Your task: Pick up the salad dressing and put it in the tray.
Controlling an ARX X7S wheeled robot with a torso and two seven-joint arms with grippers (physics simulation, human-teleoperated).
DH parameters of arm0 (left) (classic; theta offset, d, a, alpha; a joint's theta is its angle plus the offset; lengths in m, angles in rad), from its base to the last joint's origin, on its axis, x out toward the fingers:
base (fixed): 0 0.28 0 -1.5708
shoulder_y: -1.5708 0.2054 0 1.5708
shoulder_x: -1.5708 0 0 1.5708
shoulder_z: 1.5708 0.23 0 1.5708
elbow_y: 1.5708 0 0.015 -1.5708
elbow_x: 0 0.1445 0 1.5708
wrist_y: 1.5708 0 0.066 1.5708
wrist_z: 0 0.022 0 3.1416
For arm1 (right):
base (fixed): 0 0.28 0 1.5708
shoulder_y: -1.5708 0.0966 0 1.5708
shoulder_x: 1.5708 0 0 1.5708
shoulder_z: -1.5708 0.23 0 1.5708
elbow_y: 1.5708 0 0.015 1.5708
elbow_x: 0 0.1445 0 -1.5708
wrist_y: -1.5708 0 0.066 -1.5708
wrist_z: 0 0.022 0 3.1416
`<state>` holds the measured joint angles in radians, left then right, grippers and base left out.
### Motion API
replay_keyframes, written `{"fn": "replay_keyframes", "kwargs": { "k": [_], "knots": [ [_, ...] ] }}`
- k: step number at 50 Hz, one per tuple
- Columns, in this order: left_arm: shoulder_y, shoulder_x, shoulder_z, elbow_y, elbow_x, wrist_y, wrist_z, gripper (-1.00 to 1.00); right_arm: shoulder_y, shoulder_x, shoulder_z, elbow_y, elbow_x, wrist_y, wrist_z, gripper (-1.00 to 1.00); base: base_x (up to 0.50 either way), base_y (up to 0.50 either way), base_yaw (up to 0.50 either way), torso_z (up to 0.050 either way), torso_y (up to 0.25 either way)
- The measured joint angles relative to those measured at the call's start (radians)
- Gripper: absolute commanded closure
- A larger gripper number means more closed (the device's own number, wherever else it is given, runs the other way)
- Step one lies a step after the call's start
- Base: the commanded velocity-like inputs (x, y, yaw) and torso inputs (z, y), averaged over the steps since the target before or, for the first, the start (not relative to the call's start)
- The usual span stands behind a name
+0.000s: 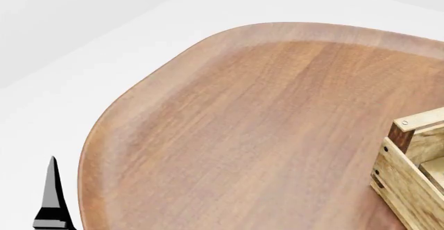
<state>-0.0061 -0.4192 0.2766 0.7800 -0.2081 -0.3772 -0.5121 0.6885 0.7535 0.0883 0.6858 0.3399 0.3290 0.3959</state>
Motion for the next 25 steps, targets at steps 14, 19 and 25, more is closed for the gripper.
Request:
{"fn": "replay_keyframes", "kwargs": {
  "k": [14, 19, 25],
  "knots": [
    [-0.002, -0.003, 0.007, 0.001, 0.003, -0.002, -0.005, -1.0, 0.006, -0.021, 0.006, 0.138, -0.004, -0.083, -0.019, 1.0, 0.0, 0.0, 0.0, 0.0, 0.001],
    [-0.002, -0.004, 0.009, 0.001, 0.004, -0.002, -0.006, -1.0, 0.007, -0.029, 0.007, 0.177, -0.005, -0.11, -0.026, 1.0, 0.0, 0.0, 0.0, 0.0, 0.0],
    [-0.002, -0.006, 0.01, 0.001, 0.003, -0.001, -0.007, -1.0, 0.01, -0.038, 0.007, 0.227, -0.009, -0.145, -0.033, 1.0, 0.0, 0.0, 0.0, 0.0, 0.0]
  ]
}}
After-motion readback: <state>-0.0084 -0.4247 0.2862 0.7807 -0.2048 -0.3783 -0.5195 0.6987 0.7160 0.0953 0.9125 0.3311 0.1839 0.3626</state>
